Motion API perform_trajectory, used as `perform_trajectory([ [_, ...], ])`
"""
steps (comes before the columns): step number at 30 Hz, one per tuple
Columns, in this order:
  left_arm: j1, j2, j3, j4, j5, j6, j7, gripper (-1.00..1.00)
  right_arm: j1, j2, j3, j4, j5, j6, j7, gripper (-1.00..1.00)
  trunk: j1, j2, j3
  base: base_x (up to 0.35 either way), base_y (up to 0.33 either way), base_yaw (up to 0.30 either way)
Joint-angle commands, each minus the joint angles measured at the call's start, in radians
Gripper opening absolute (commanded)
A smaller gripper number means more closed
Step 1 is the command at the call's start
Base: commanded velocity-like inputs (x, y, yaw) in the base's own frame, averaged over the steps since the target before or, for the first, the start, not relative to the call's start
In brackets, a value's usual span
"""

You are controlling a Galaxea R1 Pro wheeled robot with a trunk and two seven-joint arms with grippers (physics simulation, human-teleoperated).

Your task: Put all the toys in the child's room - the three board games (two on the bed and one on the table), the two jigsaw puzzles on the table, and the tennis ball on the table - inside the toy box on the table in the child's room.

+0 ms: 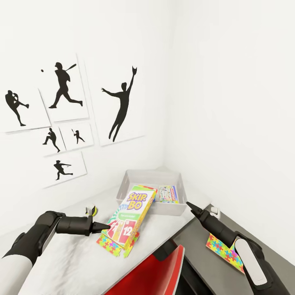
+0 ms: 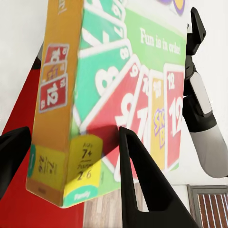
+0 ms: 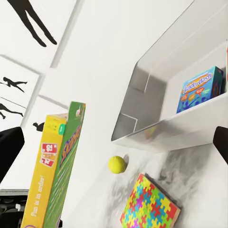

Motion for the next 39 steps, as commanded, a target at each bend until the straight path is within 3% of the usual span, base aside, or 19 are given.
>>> perform_trajectory([
  [1, -0.001, 0.001, -0.003, 0.000, 0.000, 0.008, -0.004, -1.00, -0.001, 0.000, -0.002, 0.000, -0.006, 0.008, 0.000, 1.00, 0.001, -0.002, -0.002, 0.000, 0.000, 0.000],
  [18, -0.001, -0.003, -0.004, -0.003, 0.004, 0.008, -0.004, -1.00, -0.001, 0.000, -0.002, 0.000, -0.006, 0.008, 0.000, 1.00, 0.001, -0.002, -0.002, 0.000, 0.000, 0.000],
  [23, -0.003, -0.081, 0.001, -0.007, -0.001, 0.010, 0.011, -1.00, -0.001, -0.008, -0.009, 0.000, -0.007, 0.009, 0.010, 1.00, 0.001, -0.002, -0.002, 0.000, 0.000, 0.000],
  [27, -0.026, -0.131, 0.006, -0.012, 0.001, 0.010, 0.115, -1.00, -0.001, -0.014, -0.012, 0.002, -0.006, 0.009, 0.047, 1.00, 0.001, -0.002, -0.002, 0.000, 0.000, 0.000],
  [28, -0.063, -0.148, 0.018, -0.012, 0.003, 0.010, 0.190, -1.00, -0.001, -0.015, -0.014, 0.004, -0.006, 0.009, 0.059, 1.00, 0.001, -0.002, -0.002, 0.000, 0.000, 0.000],
  [30, -0.105, -0.172, 0.062, -0.012, 0.008, 0.011, 0.296, -1.00, -0.001, -0.016, -0.014, 0.005, -0.006, 0.009, 0.067, 1.00, 0.001, -0.002, -0.002, 0.000, 0.000, 0.000],
  [33, -0.155, -0.227, 0.160, -0.012, 0.010, 0.013, 0.430, -1.00, -0.001, -0.018, -0.015, 0.006, -0.008, 0.010, 0.071, 1.00, 0.001, -0.002, -0.002, 0.000, 0.000, 0.000],
  [36, -0.190, -0.256, 0.211, -0.012, 0.011, 0.013, 0.524, -1.00, -0.001, -0.018, -0.025, 0.006, -0.010, 0.011, 0.073, 1.00, 0.001, -0.002, -0.002, 0.000, 0.000, 0.000],
  [39, -0.214, -0.280, 0.239, -0.013, 0.014, 0.013, 0.587, -1.00, -0.001, -0.018, -0.035, 0.006, -0.009, 0.012, 0.073, 1.00, 0.001, -0.002, -0.002, 0.000, 0.000, 0.000],
])
